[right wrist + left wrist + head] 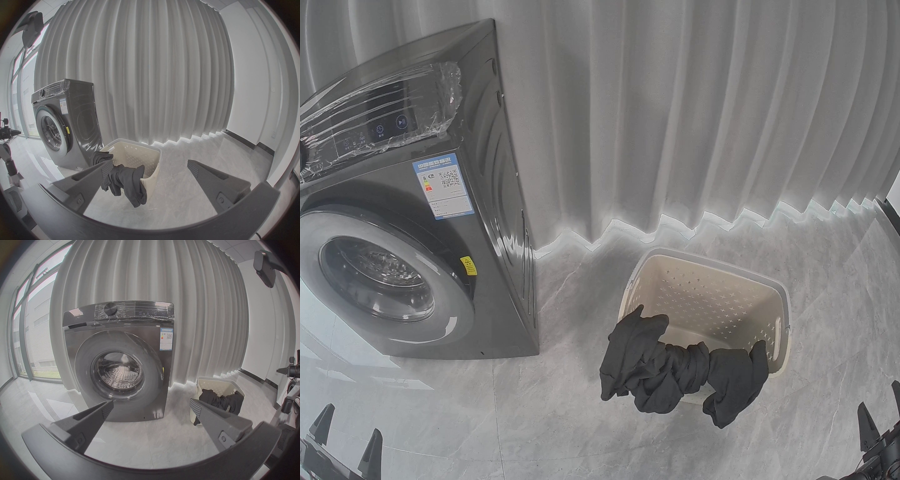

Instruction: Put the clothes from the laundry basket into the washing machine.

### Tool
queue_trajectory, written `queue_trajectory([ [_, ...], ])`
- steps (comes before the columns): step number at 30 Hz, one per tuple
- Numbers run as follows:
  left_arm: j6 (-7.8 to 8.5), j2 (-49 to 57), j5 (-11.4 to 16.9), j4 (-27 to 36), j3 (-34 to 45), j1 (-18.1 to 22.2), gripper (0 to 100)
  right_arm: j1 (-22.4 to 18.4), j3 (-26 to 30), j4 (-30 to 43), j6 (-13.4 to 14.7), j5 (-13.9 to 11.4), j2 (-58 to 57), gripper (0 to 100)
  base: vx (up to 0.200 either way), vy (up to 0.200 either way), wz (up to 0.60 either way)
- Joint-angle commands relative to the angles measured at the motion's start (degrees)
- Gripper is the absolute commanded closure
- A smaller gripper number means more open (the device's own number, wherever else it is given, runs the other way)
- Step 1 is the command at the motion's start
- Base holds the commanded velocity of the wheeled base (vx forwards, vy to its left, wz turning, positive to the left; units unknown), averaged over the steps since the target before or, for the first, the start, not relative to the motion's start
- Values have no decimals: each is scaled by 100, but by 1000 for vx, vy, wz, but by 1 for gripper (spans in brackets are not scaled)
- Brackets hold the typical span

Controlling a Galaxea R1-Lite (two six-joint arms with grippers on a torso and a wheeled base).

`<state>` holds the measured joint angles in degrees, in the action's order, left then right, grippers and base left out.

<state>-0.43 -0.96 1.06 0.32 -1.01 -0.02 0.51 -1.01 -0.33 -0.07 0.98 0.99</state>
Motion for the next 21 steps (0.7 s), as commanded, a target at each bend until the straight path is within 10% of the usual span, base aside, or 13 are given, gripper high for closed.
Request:
queue_trajectory([
  [1, -1, 96, -1, 3, 101, 2, 0, 2, 101, -2, -1, -1, -81, 0, 0, 0, 0],
  [21, 34, 96, -1, 3, 101, 2, 0, 2, 101, -2, -1, -1, -81, 0, 0, 0, 270],
])
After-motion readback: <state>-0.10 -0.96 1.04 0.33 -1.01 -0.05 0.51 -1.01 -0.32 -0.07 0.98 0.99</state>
